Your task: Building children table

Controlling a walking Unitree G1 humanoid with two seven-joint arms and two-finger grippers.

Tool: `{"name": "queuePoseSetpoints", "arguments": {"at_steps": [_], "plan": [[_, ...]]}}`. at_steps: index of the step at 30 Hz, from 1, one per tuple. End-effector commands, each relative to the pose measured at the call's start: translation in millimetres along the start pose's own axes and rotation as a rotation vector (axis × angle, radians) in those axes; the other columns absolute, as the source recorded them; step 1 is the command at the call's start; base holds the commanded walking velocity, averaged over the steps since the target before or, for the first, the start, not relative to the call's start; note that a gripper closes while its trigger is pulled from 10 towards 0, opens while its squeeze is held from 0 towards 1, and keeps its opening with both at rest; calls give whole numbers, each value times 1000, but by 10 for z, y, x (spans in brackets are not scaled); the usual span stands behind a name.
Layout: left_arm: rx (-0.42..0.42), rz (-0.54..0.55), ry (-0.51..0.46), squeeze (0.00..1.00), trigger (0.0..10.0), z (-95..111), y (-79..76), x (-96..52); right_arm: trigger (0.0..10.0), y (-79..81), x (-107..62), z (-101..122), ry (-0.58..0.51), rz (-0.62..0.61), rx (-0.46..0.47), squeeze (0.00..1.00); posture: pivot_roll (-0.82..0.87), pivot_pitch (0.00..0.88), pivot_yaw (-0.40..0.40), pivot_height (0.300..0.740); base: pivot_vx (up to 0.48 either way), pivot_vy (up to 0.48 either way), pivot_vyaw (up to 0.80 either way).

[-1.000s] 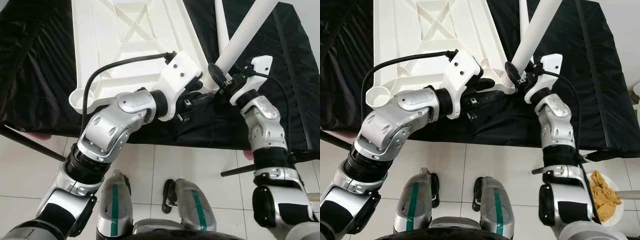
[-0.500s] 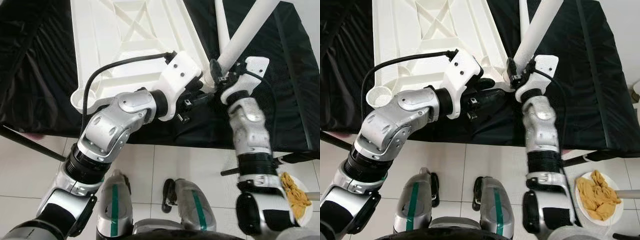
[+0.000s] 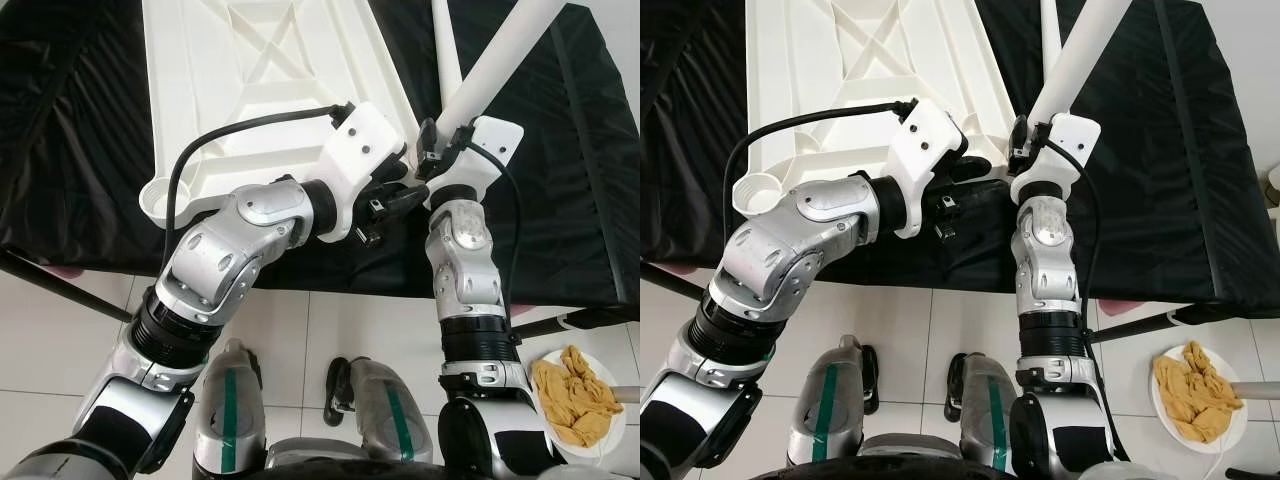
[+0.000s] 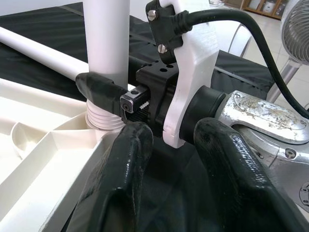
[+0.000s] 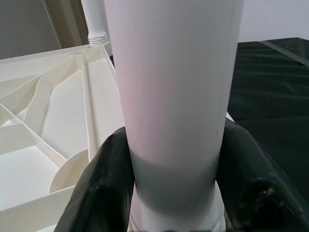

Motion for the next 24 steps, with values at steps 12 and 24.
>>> {"name": "queuePoseSetpoints", "arguments": {"at_steps": [12,24], "plan": [[9,-31,-11,0,10000,26,-54,26,10000,28,-52,67,-20,98,35,1000,39,0,-76,740,0,0,0],[10,-36,-11,0,10000,28,-58,30,10000,-146,9,142,4,256,-4,1000,35,0,-72,740,0,0,0]]}}
Point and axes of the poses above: a point about 5 cm out from each wrist's last joint towards the gripper, its own x axis pointing out of the wrist towards the gripper, its own z axis along the axis of the wrist's last joint, y = z × x, the point moved 2 cm from there along x, pointing out of the wrist towards the gripper, and after that the axes turned 9 degrees about x, right-handed, at the moved point
